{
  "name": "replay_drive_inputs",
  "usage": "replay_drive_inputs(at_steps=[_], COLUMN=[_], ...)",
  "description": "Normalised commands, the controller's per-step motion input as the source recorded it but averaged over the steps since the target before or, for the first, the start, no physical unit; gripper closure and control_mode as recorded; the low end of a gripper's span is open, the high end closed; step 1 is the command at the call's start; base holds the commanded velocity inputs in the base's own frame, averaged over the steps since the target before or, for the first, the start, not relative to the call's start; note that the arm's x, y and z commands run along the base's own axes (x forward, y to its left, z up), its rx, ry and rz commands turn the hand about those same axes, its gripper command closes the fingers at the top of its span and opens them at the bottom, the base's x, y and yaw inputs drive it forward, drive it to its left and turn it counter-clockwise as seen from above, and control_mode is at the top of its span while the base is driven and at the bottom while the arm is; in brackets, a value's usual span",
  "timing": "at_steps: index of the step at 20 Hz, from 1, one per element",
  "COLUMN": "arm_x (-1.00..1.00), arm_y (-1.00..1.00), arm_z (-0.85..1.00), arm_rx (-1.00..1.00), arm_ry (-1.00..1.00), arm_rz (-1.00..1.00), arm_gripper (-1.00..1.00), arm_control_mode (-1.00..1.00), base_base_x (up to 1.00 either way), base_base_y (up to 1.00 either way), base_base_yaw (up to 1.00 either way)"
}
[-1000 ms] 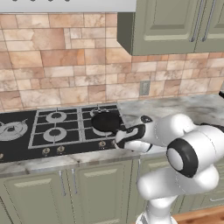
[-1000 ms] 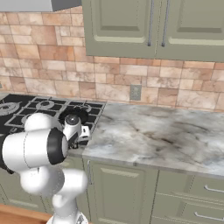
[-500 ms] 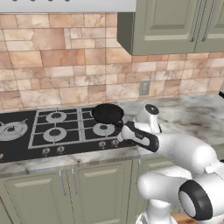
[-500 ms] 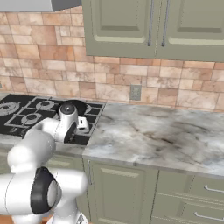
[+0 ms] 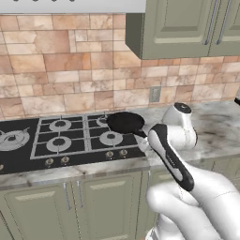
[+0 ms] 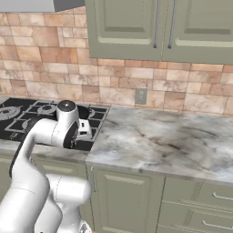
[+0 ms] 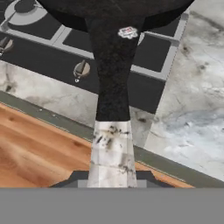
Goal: Move the pot and pan from the stove into the sink.
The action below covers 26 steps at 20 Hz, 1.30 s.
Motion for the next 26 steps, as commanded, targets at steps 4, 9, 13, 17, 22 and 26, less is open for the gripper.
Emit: replay_drive_inputs(at_steps=[4, 9, 13, 17, 22, 26], arm_x=[-1.00, -1.00, -0.63, 0.00, -0.13, 0.00], arm_y=[-0.39, -0.33, -0.17, 0.00, -0.01, 0.00], arm_z=[0.46, 0.43, 0.20, 0.00, -0.01, 0.00], arm_rx=[0.01, 0.00, 0.02, 0.00, 0.00, 0.00], arm_ry=[-0.01, -0.08, -0.19, 0.00, 0.00, 0.00], arm_rz=[0.00, 0.05, 0.03, 0.00, 0.00, 0.00], arm_gripper=[1.00, 1.00, 1.00, 1.00, 1.00, 1.00], arm_control_mode=[-1.00, -1.00, -1.00, -1.00, 1.00, 1.00], base_base_x=[0.00, 0.00, 0.00, 0.00, -0.33, -0.89], base_base_y=[0.00, 0.00, 0.00, 0.00, -0.11, -0.32], base_base_yaw=[0.00, 0.00, 0.00, 0.00, 0.00, 0.00])
